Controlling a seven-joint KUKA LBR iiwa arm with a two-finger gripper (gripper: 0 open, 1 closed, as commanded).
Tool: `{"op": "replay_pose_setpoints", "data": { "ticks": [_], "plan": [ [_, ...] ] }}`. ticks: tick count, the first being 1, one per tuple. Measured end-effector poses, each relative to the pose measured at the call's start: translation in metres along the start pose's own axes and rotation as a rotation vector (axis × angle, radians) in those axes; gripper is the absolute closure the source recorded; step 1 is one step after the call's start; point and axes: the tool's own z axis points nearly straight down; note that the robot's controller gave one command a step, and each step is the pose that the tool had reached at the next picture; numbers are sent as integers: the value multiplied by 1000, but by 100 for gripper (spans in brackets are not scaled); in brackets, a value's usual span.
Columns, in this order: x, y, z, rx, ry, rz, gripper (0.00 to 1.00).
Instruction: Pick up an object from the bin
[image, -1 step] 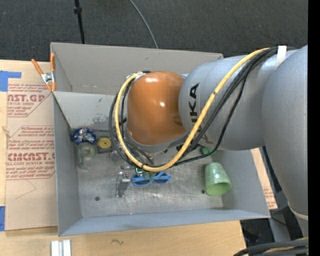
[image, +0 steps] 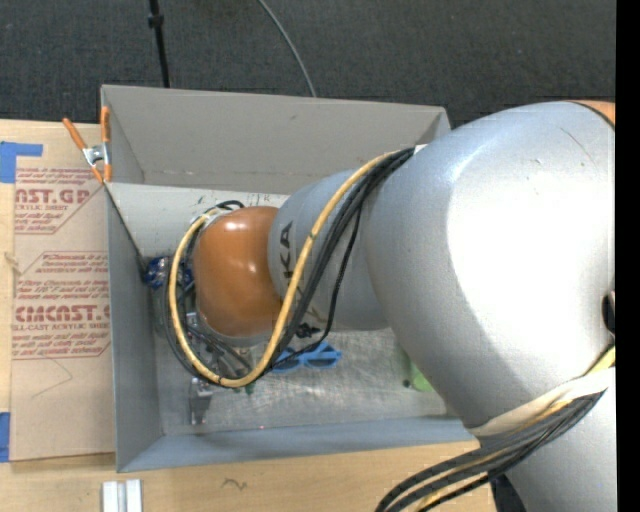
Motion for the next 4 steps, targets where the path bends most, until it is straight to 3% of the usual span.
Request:
{"op": "replay_pose_setpoints", "data": {
  "ticks": [1,2,3,4],
  "plan": [
    [35,-55,-68,3,2,-107,0],
    [19,-129,-54,5,4,-362,0],
    [-28,-179,-7,3,0,-508,0],
    [-27,-176,-10,0,3,-512,100]
  ]
}}
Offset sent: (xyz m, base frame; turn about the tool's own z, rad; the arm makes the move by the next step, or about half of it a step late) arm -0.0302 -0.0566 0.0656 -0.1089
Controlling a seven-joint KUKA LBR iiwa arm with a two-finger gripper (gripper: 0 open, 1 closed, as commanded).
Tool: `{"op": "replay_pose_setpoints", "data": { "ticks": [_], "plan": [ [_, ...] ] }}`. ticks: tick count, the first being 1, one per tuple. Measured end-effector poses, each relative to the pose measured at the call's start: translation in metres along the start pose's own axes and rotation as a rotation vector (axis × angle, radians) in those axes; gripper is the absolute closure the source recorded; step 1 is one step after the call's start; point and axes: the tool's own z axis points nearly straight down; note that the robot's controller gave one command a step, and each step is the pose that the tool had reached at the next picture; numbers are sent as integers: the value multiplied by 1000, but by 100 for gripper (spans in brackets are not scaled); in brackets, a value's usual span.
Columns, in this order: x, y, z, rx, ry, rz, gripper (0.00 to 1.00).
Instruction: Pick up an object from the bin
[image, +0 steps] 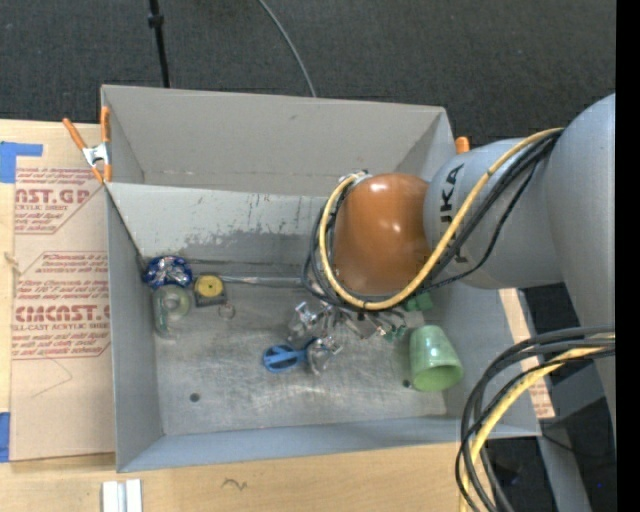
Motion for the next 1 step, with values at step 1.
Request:
{"op": "replay_pose_setpoints", "data": {
  "ticks": [1],
  "plan": [
    [21,2,-130,6,-6,-126,100]
  ]
}}
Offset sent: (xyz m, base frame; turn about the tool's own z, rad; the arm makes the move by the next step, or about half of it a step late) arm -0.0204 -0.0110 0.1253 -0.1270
